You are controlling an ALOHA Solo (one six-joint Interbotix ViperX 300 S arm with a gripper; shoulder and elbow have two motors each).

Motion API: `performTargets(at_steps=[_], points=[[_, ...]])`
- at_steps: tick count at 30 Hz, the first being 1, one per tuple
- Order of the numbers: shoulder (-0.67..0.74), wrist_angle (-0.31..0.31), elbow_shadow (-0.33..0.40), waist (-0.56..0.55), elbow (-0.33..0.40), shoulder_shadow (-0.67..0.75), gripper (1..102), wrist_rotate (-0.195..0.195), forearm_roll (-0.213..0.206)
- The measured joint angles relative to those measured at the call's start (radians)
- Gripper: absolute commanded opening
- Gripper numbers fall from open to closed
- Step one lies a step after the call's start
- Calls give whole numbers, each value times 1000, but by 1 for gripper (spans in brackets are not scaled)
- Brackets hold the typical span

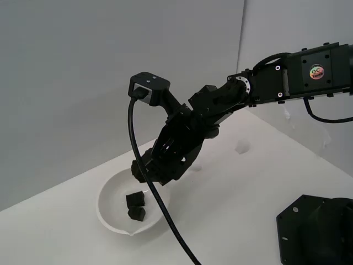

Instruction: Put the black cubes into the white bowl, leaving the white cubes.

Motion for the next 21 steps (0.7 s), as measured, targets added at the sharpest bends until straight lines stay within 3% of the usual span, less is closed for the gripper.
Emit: performTargets(at_steps=[2,3,7,9,21], points=[[-15,-2,-8,-12,-9,-14,8,0,-15],[-23,0,-11,-20,-11,-21,15,0,-26],[-48,-2,-15,-44,-15,-46,68,2,-67],[-55,-2,-15,-52,-15,-54,83,0,-80],[-69,-2,-17,-49,-17,-69,85,0,-95]])
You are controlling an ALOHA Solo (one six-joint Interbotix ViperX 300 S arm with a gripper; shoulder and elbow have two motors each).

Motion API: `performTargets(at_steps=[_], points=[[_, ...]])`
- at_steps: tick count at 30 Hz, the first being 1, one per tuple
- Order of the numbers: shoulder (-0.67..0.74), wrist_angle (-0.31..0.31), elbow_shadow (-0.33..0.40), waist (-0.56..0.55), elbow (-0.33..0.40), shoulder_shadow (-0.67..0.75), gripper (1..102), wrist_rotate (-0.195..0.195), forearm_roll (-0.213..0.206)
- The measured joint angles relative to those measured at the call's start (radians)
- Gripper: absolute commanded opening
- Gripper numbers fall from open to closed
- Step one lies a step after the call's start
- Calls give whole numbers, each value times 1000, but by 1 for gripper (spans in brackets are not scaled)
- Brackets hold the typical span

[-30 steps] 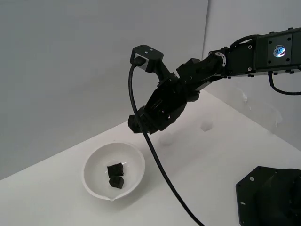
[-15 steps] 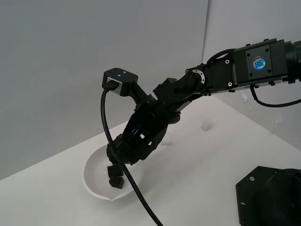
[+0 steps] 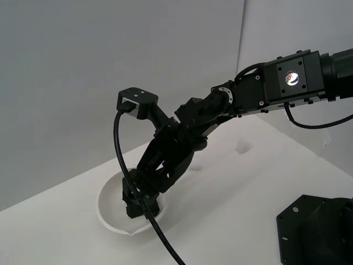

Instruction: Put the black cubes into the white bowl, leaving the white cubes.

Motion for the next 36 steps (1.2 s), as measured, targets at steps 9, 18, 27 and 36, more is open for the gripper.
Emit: performTargets(at_steps=[9,18,27,36], points=[[124,2,31,189,31,126,3,41,25],[305,2,120,403,123,308,3,132,34],[451,17,232,503,232,454,3,155,81],[629,94,281,597,281,635,3,156,164]])
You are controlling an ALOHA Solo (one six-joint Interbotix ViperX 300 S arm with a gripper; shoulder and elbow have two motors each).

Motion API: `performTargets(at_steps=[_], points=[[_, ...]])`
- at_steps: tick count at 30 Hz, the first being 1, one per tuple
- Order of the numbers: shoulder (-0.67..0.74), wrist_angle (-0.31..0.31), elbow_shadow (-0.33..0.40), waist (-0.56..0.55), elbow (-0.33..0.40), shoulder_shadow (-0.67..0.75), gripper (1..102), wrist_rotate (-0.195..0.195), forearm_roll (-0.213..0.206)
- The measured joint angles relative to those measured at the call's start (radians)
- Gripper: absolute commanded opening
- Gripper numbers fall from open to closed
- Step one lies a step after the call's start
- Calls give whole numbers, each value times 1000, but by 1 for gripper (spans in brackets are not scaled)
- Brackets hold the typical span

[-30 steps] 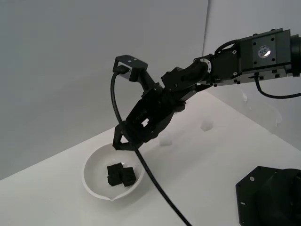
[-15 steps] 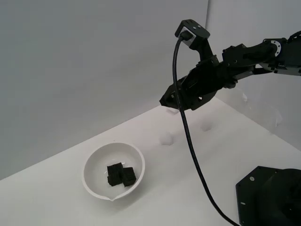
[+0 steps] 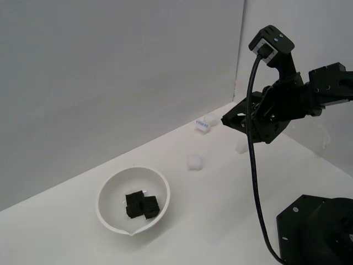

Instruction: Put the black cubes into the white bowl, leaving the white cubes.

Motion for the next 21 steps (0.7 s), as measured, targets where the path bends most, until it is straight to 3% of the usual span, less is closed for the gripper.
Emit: performTargets(at_steps=[5,9,21], points=[[100,29,37,44,38,101,3,2,35],[204,31,83,69,84,206,3,2,38],[416,31,118,77,120,417,3,2,40]])
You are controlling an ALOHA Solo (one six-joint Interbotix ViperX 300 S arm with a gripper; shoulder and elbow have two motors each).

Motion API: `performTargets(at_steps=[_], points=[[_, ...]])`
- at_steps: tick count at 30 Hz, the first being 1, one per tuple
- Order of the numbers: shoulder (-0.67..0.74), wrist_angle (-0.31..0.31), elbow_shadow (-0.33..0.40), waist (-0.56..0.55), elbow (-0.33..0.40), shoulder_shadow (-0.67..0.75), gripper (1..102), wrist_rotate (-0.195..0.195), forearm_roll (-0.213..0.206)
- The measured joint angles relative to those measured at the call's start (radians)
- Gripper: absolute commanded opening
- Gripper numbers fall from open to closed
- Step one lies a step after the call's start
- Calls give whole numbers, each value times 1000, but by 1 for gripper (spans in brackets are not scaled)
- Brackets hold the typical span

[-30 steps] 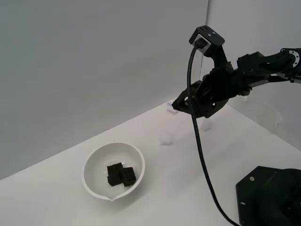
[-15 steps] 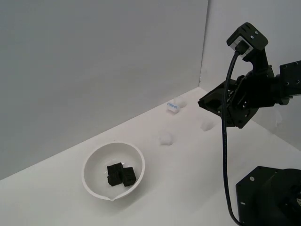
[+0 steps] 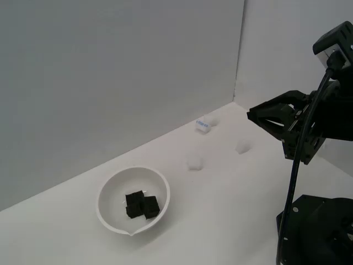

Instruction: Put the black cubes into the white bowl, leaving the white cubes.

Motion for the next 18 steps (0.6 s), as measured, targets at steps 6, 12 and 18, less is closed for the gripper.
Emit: performTargets(at_steps=[6,12,18], points=[[115,0,14,-17,12,114,3,0,-2],[236,0,26,-32,21,241,3,0,-2],[373,17,38,-32,37,376,3,-17,0]])
